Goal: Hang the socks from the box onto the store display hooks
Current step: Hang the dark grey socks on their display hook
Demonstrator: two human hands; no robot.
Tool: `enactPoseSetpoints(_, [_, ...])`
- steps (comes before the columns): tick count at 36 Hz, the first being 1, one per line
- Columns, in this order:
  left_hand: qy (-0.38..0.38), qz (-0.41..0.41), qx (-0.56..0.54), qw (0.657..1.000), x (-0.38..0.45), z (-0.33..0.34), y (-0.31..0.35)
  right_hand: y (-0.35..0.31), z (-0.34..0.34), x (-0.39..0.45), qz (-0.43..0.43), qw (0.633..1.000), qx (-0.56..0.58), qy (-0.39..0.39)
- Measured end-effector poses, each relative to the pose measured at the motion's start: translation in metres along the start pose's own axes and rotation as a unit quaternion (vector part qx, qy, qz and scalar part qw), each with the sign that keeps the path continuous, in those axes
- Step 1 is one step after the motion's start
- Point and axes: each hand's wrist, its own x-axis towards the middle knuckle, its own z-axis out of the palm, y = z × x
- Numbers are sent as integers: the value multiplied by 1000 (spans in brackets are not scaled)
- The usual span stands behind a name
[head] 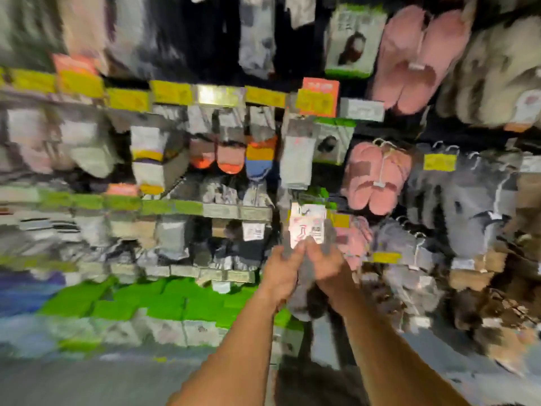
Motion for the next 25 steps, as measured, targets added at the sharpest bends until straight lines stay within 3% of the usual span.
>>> enactPoseSetpoints(5, [108, 32, 5, 994, -21, -165, 18, -75, 155, -20, -44, 989, 55, -130])
enactPoseSetpoints(11, [243, 43, 76, 966, -43, -342, 24, -195, 293, -99, -111, 971, 32, -211])
enactPoseSetpoints(16, [339, 26, 113, 934, -58, -455, 27, -260, 392, -135, -149, 954, -11, -262])
enactPoseSetpoints(25, [446, 50, 77, 890, -47, -628, 31, -351, 565, -153, -221, 914, -45, -336])
